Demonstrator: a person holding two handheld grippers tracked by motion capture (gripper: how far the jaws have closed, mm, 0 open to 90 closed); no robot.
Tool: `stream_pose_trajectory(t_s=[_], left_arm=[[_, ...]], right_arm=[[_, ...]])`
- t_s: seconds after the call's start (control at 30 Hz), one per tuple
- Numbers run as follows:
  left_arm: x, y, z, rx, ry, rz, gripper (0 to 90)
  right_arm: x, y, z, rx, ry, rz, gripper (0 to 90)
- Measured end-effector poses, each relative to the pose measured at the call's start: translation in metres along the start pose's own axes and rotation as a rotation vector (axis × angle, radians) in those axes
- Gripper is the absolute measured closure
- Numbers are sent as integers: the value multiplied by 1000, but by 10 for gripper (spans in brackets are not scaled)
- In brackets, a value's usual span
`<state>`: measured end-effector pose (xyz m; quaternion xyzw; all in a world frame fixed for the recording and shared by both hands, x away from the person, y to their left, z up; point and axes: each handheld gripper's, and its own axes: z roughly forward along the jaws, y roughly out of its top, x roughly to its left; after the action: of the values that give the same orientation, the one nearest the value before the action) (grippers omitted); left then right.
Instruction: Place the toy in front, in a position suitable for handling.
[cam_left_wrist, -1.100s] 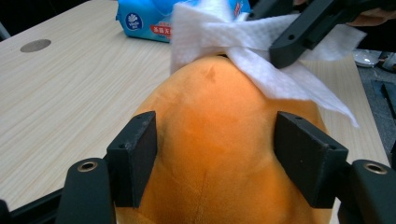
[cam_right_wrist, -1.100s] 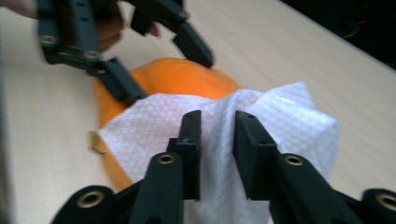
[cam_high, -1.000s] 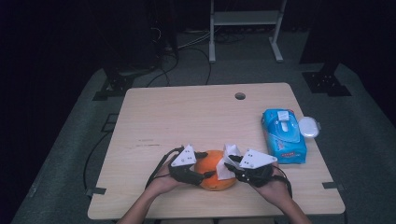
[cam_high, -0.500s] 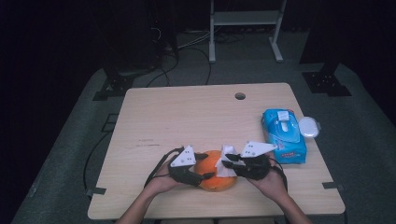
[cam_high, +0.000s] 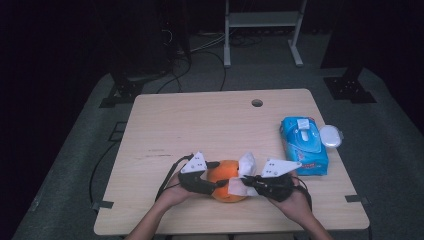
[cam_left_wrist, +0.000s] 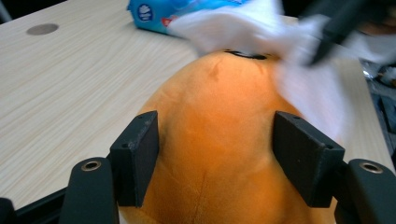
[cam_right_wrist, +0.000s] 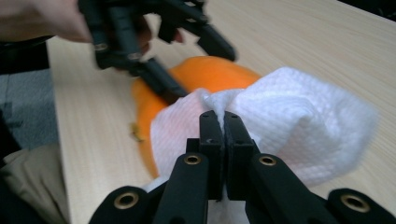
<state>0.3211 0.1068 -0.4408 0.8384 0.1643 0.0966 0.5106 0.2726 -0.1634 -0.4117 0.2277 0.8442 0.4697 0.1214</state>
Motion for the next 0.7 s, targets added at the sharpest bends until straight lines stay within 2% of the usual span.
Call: stream_pose_trajectory(t_s=[0.07,0.17,0.23,0.27,0.4,0.43,0.47,0.5,0.57,0.7], left_arm=[[0,0,-1,-1,-4,-12,323],[0,0,-2,-2,-8,-10,321],[1,0,-2,-3,-9,-16,319],[1,0,-2,-4,-11,-18,320],[0,0,1,-4,1,-16,315],[-1,1,3,-9,7,-22,314],[-1,1,4,-10,9,-16,315],[-1,1,4,-10,9,-16,315],[-1,2,4,-9,9,-12,315],[1,2,2,-5,-7,-17,313]], right_arm=[[2,-1,1,13,-9,-15,874],[-5,-8,0,28,-19,6,875],[-10,-14,-3,48,-64,11,874],[-15,-19,-6,52,-79,35,874],[-10,-17,-7,37,-71,30,874],[-2,-11,-4,13,-40,14,874],[1,-7,-2,5,-28,0,874],[1,-7,-2,5,-28,0,874],[6,-2,4,10,-30,-30,873],[-3,-7,5,16,-40,-1,874]])
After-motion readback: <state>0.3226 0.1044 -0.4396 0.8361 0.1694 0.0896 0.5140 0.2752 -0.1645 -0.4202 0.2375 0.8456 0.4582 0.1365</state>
